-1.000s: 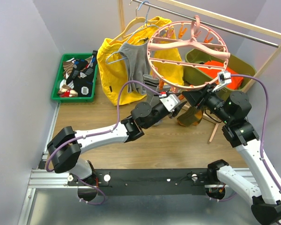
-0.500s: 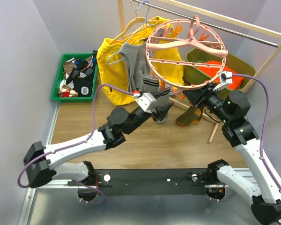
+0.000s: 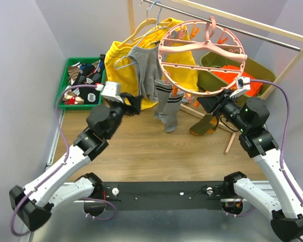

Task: Clip the socks to the hanger
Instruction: Pick up the sock from the bin.

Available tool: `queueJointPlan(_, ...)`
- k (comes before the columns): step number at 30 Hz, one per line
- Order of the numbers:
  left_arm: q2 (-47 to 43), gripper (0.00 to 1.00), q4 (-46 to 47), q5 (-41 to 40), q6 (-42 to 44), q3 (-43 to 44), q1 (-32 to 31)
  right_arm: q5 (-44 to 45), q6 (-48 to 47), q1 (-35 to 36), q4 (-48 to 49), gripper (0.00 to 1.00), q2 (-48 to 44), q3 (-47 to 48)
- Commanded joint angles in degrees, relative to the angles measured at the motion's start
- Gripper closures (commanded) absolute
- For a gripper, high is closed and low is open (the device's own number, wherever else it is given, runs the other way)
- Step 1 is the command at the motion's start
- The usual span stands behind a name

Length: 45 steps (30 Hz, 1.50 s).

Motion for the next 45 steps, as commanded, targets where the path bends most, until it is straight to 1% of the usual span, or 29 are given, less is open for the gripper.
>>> queueJointPlan(1,-1.3,0.22,-12.0,0.7,-2.7,0.7,14.7,1.3,-1.3,0.0,-2.1,0.99,-0.3,-0.3)
queueJointPlan(2,-0.6,0.22,-12.7,0.9,-2.2,1.3,19.9,1.3,-1.5,0.1,-2.2,0.99,-0.2,-0.1)
queueJointPlan(5,2.8,0.22,-14.6,4.6,-0.1,2.5,27.7,1.1,-2.2,0.1,-2.9,0.99,-0.5,0.6)
queueJointPlan(6,3.9,0.22,-14.6,5.3,0.5,2.6,32.7,1.4,-2.6,0.1,-3.5,0.99,-0.6,0.6)
queueJointPlan(8,7.6,0.22,-13.1,7.5,1.3,2.8,37.3,1.5,-3.3,0.1,-4.1,0.99,-1.1,0.7)
queueJointPlan(9,9.1,0.22,-12.3,8.4,1.5,3.2,41.9,1.7,-3.6,0.1,-4.3,0.99,-1.2,0.9)
queueJointPlan(10,12.4,0.22,-10.6,10.2,1.6,3.5,43.8,1.7,-4.0,0.1,-4.6,0.99,-1.3,0.9)
queueJointPlan(12,16.3,0.23,-9.2,11.4,1.9,6.1,47.3,1.7,-4.3,0.1,-4.9,0.99,-1.3,1.3)
queueJointPlan(13,20.9,0.22,-8.5,11.6,2.0,7.5,49.5,1.7,-4.6,0.1,-5.0,0.99,-1.3,1.4)
queueJointPlan(15,25.7,0.22,-7.9,11.5,2.8,12.3,51.0,1.3,-4.6,0.1,-5.0,0.99,-1.0,1.5)
queueJointPlan(16,30.7,0.23,-7.8,11.2,3.2,14.1,52.3,1.2,-4.7,0.1,-5.1,0.99,-0.9,1.9)
queueJointPlan(17,33.3,0.23,-7.9,11.2,3.5,18.0,52.8,1.0,-4.7,0.1,-5.0,0.99,-0.8,2.0)
queueJointPlan(18,35.8,0.23,-7.9,11.3,4.1,20.1,53.4,0.5,-4.8,0.1,-4.9,0.99,-0.6,2.0)
queueJointPlan(19,40.6,0.23,-8.4,11.4,4.1,22.2,53.8,0.1,-4.9,0.1,-4.8,0.99,-0.5,2.0)
queueJointPlan(20,43.0,0.23,-8.5,11.4,4.3,26.1,54.6,-0.1,-5.1,0.0,-4.6,0.99,-0.4,1.7)
queueJointPlan(21,45.2,0.23,-8.7,11.4,4.8,28.0,54.8,-0.6,-5.2,0.1,-4.3,0.99,-0.4,1.5)
queueJointPlan(22,49.6,0.23,-8.7,11.1,5.1,29.6,54.8,-0.6,-5.2,0.1,-4.1,0.99,-0.3,1.4)
queueJointPlan(24,54.2,0.23,-9.2,10.5,6.2,35.6,55.1,-0.8,-5.2,0.1,-4.0,0.99,-0.2,1.2)
queueJointPlan(25,58.7,0.23,-10.5,9.8,6.4,37.6,55.3,-1.0,-5.4,0.1,-4.0,0.99,0.1,1.3)
queueJointPlan(26,60.7,0.23,-11.2,9.7,6.6,41.8,55.5,-1.2,-5.5,0.1,-4.1,0.99,0.1,1.3)
queueJointPlan(28,65.8,0.23,-12.4,10.0,6.7,45.5,56.0,-1.7,-5.8,0.0,-4.3,0.99,0.3,1.4)
queueJointPlan(29,67.2,0.23,-12.7,10.3,6.8,48.4,56.1,-1.9,-6.2,0.1,-4.3,0.99,0.2,1.4)
queueJointPlan(35,76.2,0.23,-14.8,11.5,7.4,57.3,56.5,-1.5,-7.0,0.1,-5.4,0.99,0.5,1.4)
queueJointPlan(38,78.9,0.24,-15.7,11.7,8.1,59.5,56.5,-1.4,-7.0,0.0,-5.5,0.99,0.3,1.3)
queueJointPlan(42,81.1,0.28,-15.6,11.9,8.7,60.6,56.9,-1.1,-7.0,0.0,-5.7,0.99,0.2,1.1)
queueJointPlan(45,82.3,0.34,-15.7,12.6,9.0,61.1,57.0,-1.1,-7.0,0.1,-5.7,0.99,0.4,1.2)
